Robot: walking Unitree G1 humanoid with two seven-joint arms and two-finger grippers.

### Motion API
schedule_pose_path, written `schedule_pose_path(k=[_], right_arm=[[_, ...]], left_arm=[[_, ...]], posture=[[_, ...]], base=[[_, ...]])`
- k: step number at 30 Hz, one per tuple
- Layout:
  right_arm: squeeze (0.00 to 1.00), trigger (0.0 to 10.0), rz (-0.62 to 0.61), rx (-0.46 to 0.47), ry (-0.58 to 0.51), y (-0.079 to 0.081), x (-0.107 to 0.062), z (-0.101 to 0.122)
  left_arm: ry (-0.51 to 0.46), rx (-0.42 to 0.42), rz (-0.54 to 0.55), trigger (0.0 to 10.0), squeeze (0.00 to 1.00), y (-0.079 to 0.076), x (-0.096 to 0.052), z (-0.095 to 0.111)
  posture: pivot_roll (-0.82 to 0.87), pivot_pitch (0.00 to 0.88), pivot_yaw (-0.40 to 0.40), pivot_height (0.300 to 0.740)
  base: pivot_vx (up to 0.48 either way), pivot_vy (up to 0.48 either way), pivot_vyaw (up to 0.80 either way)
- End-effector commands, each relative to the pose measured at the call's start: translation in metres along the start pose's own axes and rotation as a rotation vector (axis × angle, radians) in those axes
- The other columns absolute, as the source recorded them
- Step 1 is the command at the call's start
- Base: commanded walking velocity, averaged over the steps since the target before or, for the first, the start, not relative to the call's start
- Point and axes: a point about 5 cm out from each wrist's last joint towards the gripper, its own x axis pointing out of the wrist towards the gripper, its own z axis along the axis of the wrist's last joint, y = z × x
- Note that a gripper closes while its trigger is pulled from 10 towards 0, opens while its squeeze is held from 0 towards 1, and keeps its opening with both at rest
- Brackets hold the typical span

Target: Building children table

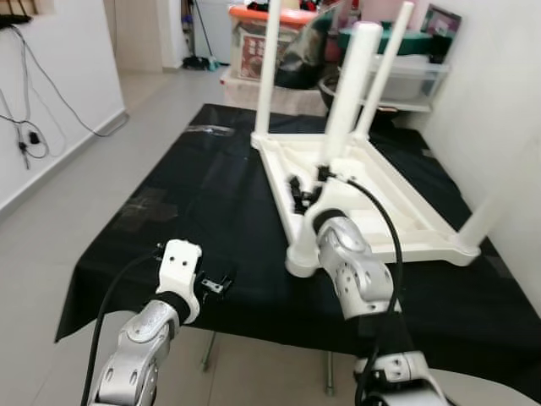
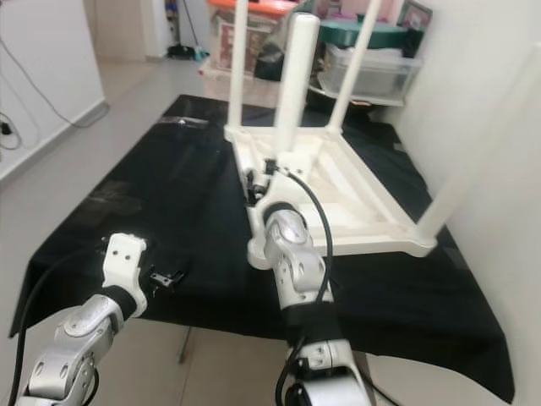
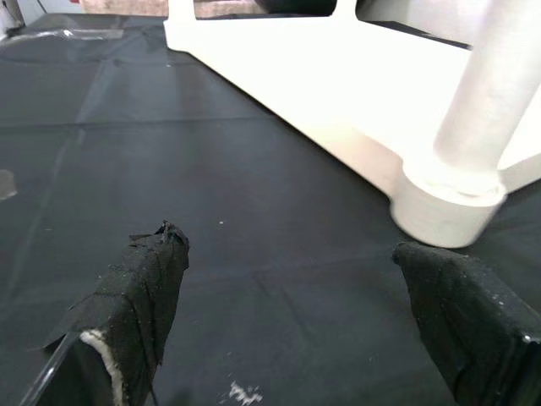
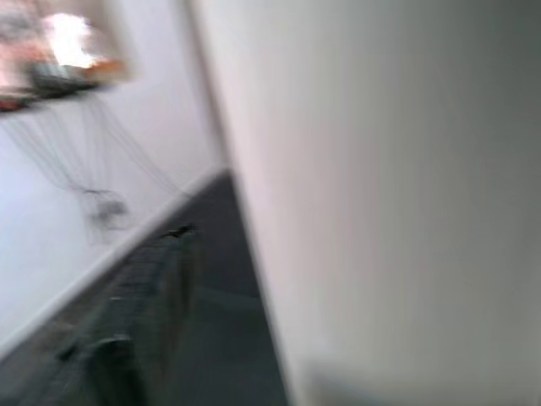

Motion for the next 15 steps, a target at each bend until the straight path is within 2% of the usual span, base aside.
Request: schedule_pose_path(k=[1, 2, 3, 4, 5, 7, 10, 11, 12, 13, 14, 15], right_arm=[[0.00, 10.0, 0.344, -0.077, -0.007, 0.012, -0.001, 0.013], [0.00, 10.0, 0.344, -0.077, -0.007, 0.012, -0.001, 0.013], [0.00, 10.0, 0.442, -0.124, 0.007, 0.012, -0.004, 0.014], [0.00, 10.0, 0.442, -0.124, 0.007, 0.012, -0.004, 0.014], [0.00, 10.0, 0.536, -0.195, 0.036, 0.013, -0.006, 0.008], [0.00, 10.0, 0.620, -0.268, 0.073, 0.014, -0.007, -0.002], [0.00, 9.7, 0.626, -0.267, 0.073, 0.014, -0.007, -0.002], [0.00, 3.3, 0.662, -0.295, 0.149, 0.023, -0.004, -0.025], [0.00, 0.0, 0.575, -0.296, 0.207, 0.021, 0.001, -0.037], [0.00, 0.0, 0.575, -0.296, 0.207, 0.021, 0.001, -0.037], [0.00, 0.0, 0.508, -0.298, 0.245, 0.019, 0.005, -0.044], [0.00, 0.0, 0.320, -0.258, 0.259, 0.007, 0.012, -0.047]], left_arm=[[0.024, -0.014, 0.003, 10.0, 0.00, 0.000, -0.003, -0.005], [0.024, -0.014, 0.003, 10.0, 0.00, 0.000, -0.003, -0.005], [0.027, -0.015, 0.000, 10.0, 0.00, 0.000, -0.004, -0.006], [0.027, -0.015, 0.000, 10.0, 0.00, 0.000, -0.004, -0.006], [0.031, -0.012, -0.004, 10.0, 0.00, 0.000, -0.004, -0.007], [0.035, -0.008, -0.009, 10.0, 0.00, -0.001, -0.003, -0.007], [0.034, -0.008, -0.009, 10.0, 0.00, -0.001, -0.003, -0.007], [0.021, -0.005, -0.010, 10.0, 0.00, 0.000, 0.000, -0.003], [0.017, -0.007, -0.008, 10.0, 0.00, 0.000, -0.001, -0.001], [0.017, -0.007, -0.008, 10.0, 0.00, 0.000, -0.001, -0.001], [0.015, -0.009, -0.007, 10.0, 0.00, 0.000, -0.001, -0.001], [0.021, -0.009, -0.009, 10.0, 0.00, 0.000, -0.003, -0.003]], posture=[[0.10, 0.000, -0.097, 0.740], [0.10, 0.000, -0.097, 0.740], [0.10, 0.000, -0.097, 0.740], [0.10, 0.000, -0.097, 0.740], [0.11, 0.000, -0.100, 0.740], [0.11, 0.000, -0.100, 0.740], [0.11, 0.000, -0.104, 0.740], [0.12, 0.000, -0.111, 0.740], [0.13, 0.000, -0.109, 0.740], [0.13, 0.000, -0.109, 0.740], [0.13, 0.000, -0.109, 0.740], [0.12, 0.000, -0.106, 0.740]], base=[[0.000, 0.000, 0.00], [0.000, 0.000, 0.00], [0.000, 0.000, 0.00], [0.000, 0.000, 0.00], [0.000, 0.000, 0.00], [0.000, 0.000, 0.00], [0.000, 0.000, 0.00], [0.000, 0.000, 0.00], [0.000, 0.000, 0.00], [0.000, 0.000, 0.00], [0.000, 0.000, 0.00], [0.000, 0.000, 0.00]])
